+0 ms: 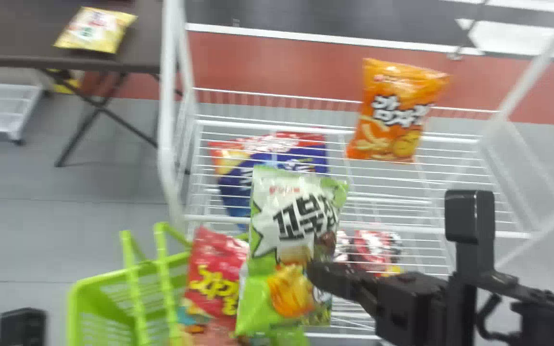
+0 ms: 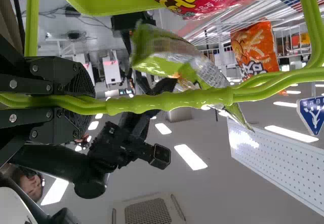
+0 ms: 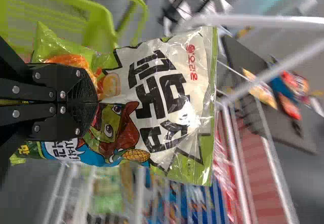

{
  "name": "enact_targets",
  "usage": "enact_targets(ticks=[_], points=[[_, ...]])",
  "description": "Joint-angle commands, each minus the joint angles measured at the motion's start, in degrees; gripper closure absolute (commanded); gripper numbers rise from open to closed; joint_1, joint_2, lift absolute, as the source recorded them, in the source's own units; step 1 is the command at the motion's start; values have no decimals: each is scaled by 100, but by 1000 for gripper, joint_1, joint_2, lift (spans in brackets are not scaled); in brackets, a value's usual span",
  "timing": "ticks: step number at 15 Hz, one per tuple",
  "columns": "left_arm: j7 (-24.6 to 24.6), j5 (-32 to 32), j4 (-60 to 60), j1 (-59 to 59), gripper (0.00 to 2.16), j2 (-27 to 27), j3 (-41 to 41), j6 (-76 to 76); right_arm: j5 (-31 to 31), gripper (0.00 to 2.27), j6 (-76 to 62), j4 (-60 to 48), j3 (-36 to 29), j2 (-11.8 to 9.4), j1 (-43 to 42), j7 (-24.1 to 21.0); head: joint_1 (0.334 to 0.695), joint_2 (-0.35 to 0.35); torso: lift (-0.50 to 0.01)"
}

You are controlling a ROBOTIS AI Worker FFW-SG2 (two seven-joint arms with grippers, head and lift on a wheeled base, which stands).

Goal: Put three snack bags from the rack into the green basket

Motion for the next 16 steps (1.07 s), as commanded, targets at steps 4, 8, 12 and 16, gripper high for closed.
enact_targets(ticks=[4, 8, 12, 16], points=[[-57, 22, -20, -48, 2148, 1, -161, 18, 317, 2256, 114, 823, 1179, 14, -262, -140, 695, 162, 0], [-57, 84, -28, -48, 2148, 9, -205, 18, 352, 2256, 49, 1597, 1689, 14, -473, -158, 695, 240, 0], [-57, 136, -28, -56, 2148, 27, -82, 35, 686, -1, -654, 1658, 1689, -44, -456, 141, 695, 334, 0], [-57, 163, -20, -56, 2148, 27, -30, 35, -325, 9, -1041, 1254, 309, -17, -315, 1055, 695, 279, 0]])
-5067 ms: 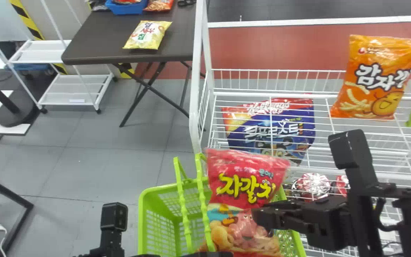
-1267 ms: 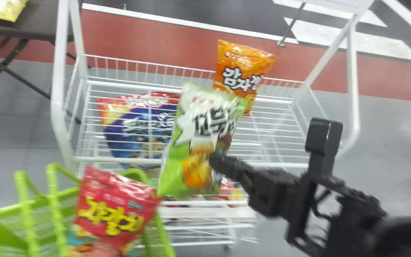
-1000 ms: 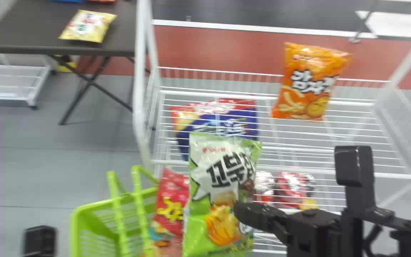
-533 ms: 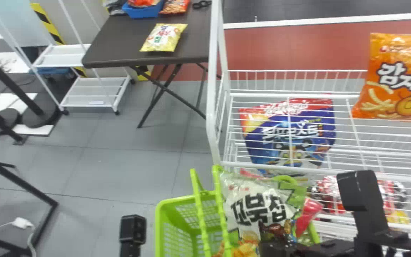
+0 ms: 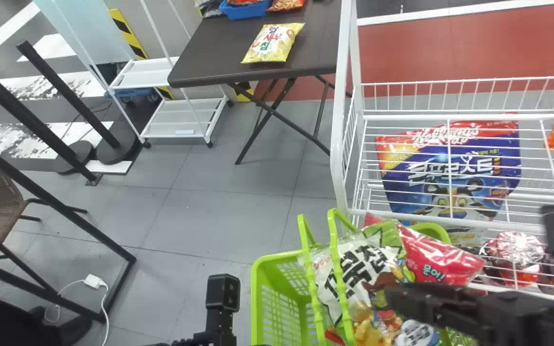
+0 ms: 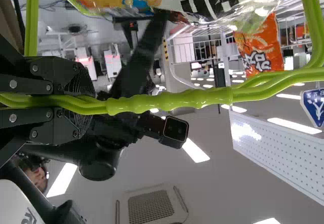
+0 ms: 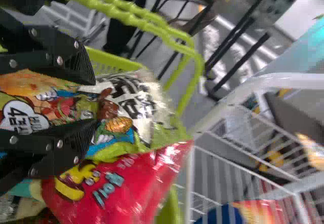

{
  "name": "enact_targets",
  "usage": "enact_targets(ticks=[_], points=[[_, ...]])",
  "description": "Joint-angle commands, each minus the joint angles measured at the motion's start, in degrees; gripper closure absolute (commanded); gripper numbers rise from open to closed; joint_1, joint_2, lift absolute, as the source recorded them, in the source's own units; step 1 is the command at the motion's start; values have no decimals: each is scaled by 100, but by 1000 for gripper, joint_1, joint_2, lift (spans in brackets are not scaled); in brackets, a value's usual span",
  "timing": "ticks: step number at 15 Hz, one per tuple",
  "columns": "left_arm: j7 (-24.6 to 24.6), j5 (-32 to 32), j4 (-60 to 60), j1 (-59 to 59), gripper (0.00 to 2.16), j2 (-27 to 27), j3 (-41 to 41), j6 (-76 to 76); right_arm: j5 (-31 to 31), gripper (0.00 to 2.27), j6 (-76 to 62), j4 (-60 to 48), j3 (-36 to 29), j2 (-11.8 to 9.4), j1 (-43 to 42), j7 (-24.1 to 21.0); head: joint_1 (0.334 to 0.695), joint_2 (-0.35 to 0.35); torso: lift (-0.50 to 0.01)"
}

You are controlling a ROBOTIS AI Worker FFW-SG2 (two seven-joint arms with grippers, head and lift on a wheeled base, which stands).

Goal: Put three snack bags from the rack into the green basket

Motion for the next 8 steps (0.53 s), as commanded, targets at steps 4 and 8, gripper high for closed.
enact_targets(ticks=[4, 8], points=[[-57, 1, 12, 0, 2148, 0, 36, 0, -978, 26, -1016, -238, -2037, 43, 211, 438, 695, 151, 0], [-57, 1, 12, -9, 2148, -9, 27, 0, 973, 53, -5885, 834, -1615, 43, 1081, 209, 695, -108, 0]])
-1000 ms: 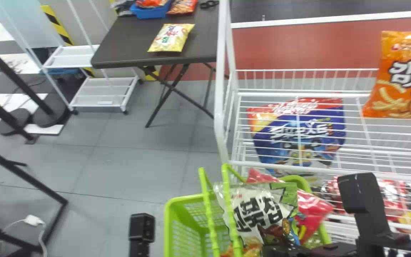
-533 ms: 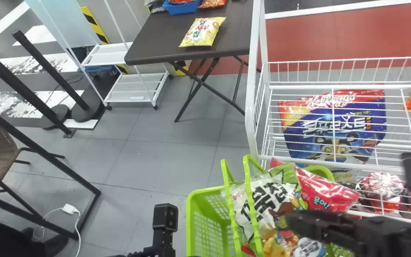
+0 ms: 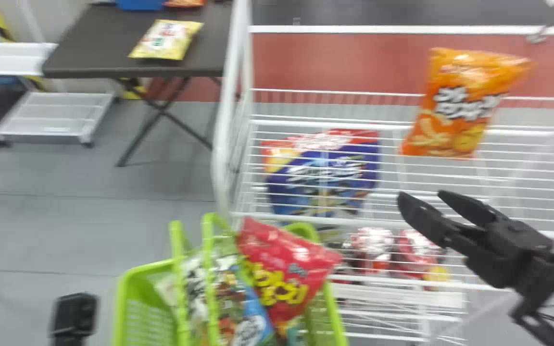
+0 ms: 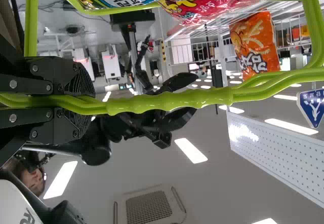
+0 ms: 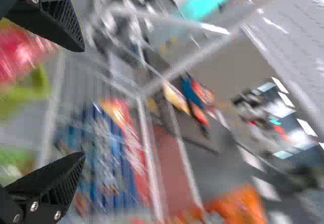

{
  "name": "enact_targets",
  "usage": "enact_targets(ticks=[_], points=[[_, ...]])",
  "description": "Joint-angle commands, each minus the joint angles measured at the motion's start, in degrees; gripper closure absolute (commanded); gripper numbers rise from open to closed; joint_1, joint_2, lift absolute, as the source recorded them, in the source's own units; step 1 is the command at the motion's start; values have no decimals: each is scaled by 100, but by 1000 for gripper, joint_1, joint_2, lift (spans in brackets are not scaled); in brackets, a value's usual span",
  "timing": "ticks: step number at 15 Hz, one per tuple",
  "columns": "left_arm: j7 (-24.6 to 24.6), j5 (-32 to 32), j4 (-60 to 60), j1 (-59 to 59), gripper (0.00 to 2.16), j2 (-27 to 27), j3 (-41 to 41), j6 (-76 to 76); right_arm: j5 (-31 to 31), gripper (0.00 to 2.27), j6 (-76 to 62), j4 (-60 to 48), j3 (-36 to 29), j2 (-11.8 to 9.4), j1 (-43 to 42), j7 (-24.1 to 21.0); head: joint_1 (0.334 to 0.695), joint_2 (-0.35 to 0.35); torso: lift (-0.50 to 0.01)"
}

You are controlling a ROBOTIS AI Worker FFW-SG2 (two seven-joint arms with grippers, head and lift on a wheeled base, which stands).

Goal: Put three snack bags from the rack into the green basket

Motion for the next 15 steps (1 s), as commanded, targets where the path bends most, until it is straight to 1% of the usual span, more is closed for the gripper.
enact_targets(ticks=[1, 3, 4, 7, 12, 15], points=[[-57, -8, 0, -4, 2148, -4, -20, 0, 597, 53, -2034, 734, 160, 5, 380, -62, 695, -193, 0], [-57, -8, 0, -4, 2148, -4, -11, 0, 641, 56, -3141, 1358, 195, 5, 565, -335, 695, -236, 0], [-57, -8, -9, 4, 2148, -4, -11, 0, 649, 56, -3651, 1604, 230, 5, 653, -370, 695, -256, 0], [-57, -8, -18, 4, 2148, -13, -20, 70, 781, 60, -4213, 1771, 310, 5, 881, -572, 695, -305, 0], [-57, -17, -18, 84, 2148, -22, -11, 70, 1080, 60, -4530, 1824, 529, 5, 1092, -976, 695, -332, 0], [-57, -8, -18, 92, 2148, -31, -11, 70, 1379, 60, -4776, 1868, 635, 5, 1110, -985, 695, -321, 0]])
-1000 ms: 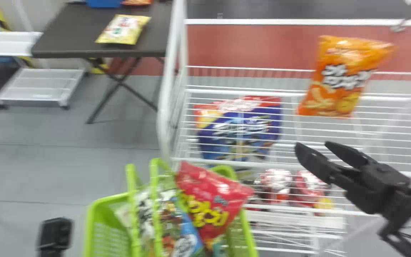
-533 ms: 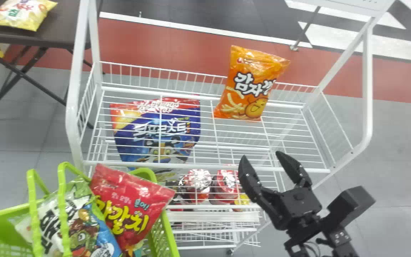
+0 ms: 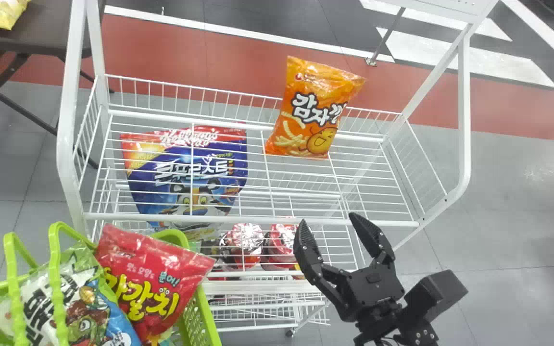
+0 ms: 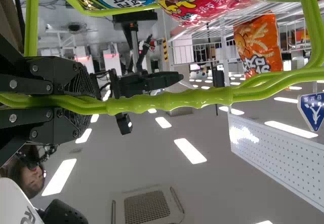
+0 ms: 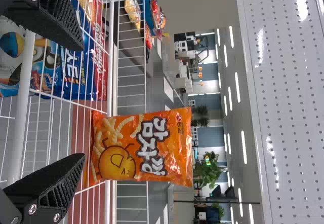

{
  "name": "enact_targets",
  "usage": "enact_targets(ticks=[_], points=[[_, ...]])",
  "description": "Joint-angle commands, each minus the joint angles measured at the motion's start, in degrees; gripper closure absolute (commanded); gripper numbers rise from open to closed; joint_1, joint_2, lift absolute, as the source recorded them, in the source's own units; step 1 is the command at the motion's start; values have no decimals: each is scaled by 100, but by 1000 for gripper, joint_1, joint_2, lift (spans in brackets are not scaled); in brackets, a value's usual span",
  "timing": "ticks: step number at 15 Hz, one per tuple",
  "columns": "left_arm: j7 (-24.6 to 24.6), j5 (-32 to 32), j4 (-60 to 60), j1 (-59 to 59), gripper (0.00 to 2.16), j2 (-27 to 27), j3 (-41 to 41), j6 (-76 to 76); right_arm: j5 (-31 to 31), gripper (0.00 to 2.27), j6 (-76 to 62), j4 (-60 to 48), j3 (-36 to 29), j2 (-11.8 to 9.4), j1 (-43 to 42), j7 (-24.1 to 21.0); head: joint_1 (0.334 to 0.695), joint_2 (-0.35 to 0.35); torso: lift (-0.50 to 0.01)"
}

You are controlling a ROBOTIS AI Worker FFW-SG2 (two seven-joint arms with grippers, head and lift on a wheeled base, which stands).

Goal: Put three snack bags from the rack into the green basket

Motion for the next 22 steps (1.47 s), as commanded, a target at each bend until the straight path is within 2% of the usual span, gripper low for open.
enact_targets(ticks=[1, 6, 8, 13, 22], points=[[-57, -1, 2, 10, 2148, -4, 1, -6, 200, 60, -140, 19, 98, 5, 16, 3, 695, -310, 0], [-57, 16, -33, 46, 2148, 14, 62, -6, 244, 63, -140, 27, 230, 5, 60, -111, 695, -281, 0], [-57, 16, -25, 54, 2148, -4, 106, -6, 454, 63, -140, 36, 362, 5, 78, -164, 695, -275, 0], [-57, 43, -33, 151, 2148, -39, 124, -6, 507, 63, -193, 27, 520, 5, 175, -164, 695, -216, 0], [-57, 25, -25, 169, 2148, -65, 106, -6, 507, 63, -316, 36, 546, 5, 227, -164, 695, -210, 0]])
